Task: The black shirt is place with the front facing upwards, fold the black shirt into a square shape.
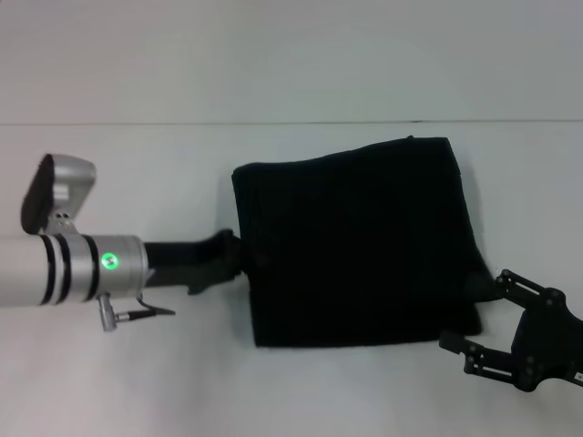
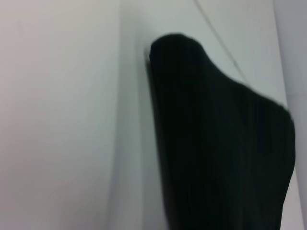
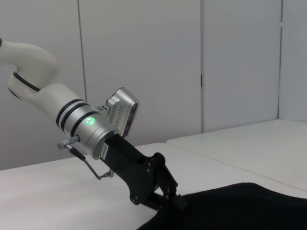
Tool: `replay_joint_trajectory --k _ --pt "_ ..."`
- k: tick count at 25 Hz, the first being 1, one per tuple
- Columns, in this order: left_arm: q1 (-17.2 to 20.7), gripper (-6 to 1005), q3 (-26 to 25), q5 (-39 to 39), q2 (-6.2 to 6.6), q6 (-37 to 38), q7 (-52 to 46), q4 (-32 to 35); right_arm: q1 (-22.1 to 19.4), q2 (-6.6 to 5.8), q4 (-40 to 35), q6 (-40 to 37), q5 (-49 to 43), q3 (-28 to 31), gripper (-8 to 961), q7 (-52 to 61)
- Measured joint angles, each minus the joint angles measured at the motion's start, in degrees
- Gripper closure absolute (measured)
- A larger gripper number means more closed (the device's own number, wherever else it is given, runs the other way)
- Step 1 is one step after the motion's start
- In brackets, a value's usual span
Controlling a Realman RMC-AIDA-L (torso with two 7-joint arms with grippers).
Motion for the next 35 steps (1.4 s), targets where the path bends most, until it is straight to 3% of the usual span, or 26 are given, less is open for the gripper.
replay_joint_trajectory --k 6,11,15,22,27,30,32,35 --pt "-0.29 898 -4.98 -0.03 1.97 -2.29 1.71 0.05 0.36 0.02 -0.08 0.00 0.01 0.36 69 0.00" --pt "-0.01 897 -5.96 -0.03 2.87 -3.92 2.31 0.05 0.67 -0.06 -0.14 0.00 0.01 0.43 68 0.03" --pt "1.06 897 -7.12 -0.04 2.70 -3.37 3.43 -0.40 0.81 -0.07 0.00 0.04 0.01 0.46 68 0.08" --pt "2.56 898 -8.85 -1.91 1.23 1.68 7.66 -0.25 0.90 0.01 0.17 0.53 0.01 0.58 68 0.09" --pt "4.32 898 -9.36 -6.24 1.12 9.61 19.91 -0.06 0.83 0.07 0.26 0.89 0.00 1.31 68 0.09" --pt "7.62 727 -12.21 -10.35 1.23 16.94 35.44 1.40 0.95 0.18 0.71 1.55 0.00 2.99 69 0.09" --pt "8.68 646 -12.72 -10.98 1.15 18.28 39.36 2.10 1.09 0.19 0.97 1.77 0.00 3.42 69 0.09" --pt "12.30 526 -13.12 -11.61 0.64 21.15 52.98 4.82 1.81 0.22 1.92 3.17 0.00 4.72 69 0.09"
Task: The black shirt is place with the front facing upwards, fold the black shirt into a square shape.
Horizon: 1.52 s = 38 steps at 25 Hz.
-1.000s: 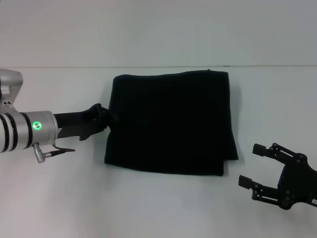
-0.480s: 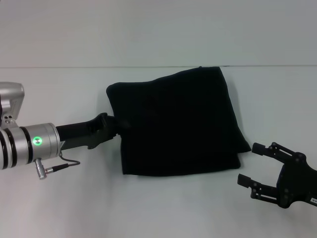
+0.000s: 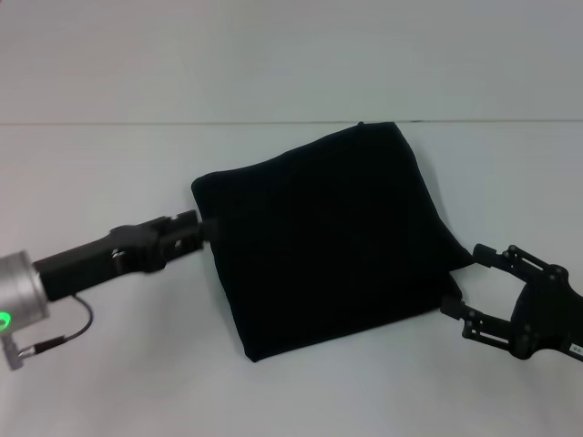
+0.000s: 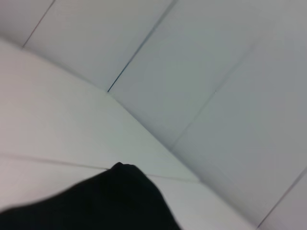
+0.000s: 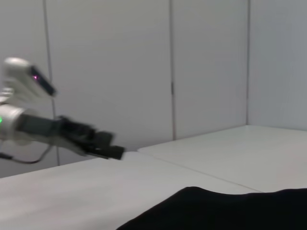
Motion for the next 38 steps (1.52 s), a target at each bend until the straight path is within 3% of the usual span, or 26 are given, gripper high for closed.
replay_joint_trajectory --k 7,10,15,22,38 --pt "6.27 245 2.53 1.36 -0.67 2.20 26.89 1.75 1.76 0.08 1.26 3.25 -0.39 -0.31 69 -0.37" --pt "7.32 117 2.75 4.04 -1.30 2.34 29.66 3.08 2.06 0.09 1.51 5.15 -1.04 -1.35 69 -0.75" --pt "7.30 91 2.28 8.19 -1.46 1.94 30.49 3.09 2.23 0.14 2.92 9.67 -1.13 -2.58 69 -1.70" --pt "7.56 59 -0.53 8.57 -0.93 2.74 30.16 2.85 3.35 0.24 5.02 10.32 -1.20 -4.41 68 -2.86" --pt "6.86 57 -0.55 10.63 -0.87 0.20 28.13 2.75 4.05 0.24 5.75 12.46 -0.87 -4.62 68 -2.87"
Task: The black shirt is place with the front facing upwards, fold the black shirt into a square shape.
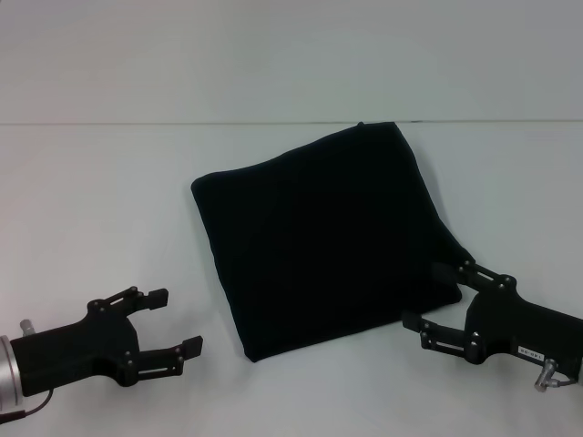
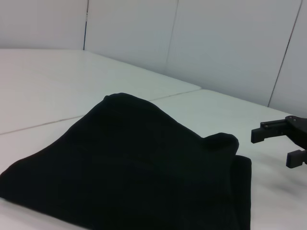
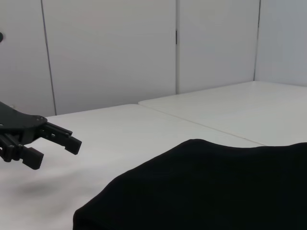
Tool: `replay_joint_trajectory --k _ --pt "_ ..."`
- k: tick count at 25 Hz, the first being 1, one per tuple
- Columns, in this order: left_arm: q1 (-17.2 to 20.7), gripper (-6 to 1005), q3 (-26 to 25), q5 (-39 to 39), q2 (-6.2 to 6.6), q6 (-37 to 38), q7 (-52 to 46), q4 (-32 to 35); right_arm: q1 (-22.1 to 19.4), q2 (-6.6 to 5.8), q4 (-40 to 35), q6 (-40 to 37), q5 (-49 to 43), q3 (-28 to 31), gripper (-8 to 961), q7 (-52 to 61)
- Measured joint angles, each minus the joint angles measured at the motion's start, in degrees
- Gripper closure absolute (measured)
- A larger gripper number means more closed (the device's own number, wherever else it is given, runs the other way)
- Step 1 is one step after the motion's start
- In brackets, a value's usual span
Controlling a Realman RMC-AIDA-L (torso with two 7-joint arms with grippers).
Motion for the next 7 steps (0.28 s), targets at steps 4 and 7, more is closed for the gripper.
replay_joint_trajectory --k 4,7 --pt "0.01 57 -0.04 0.00 0.00 0.20 0.00 0.00 0.11 0.00 0.05 -0.06 0.00 -0.01 69 -0.02" --pt "0.01 57 -0.06 0.00 0.00 0.26 0.01 0.00 0.10 -0.08 0.06 -0.30 0.00 0.14 69 -0.03"
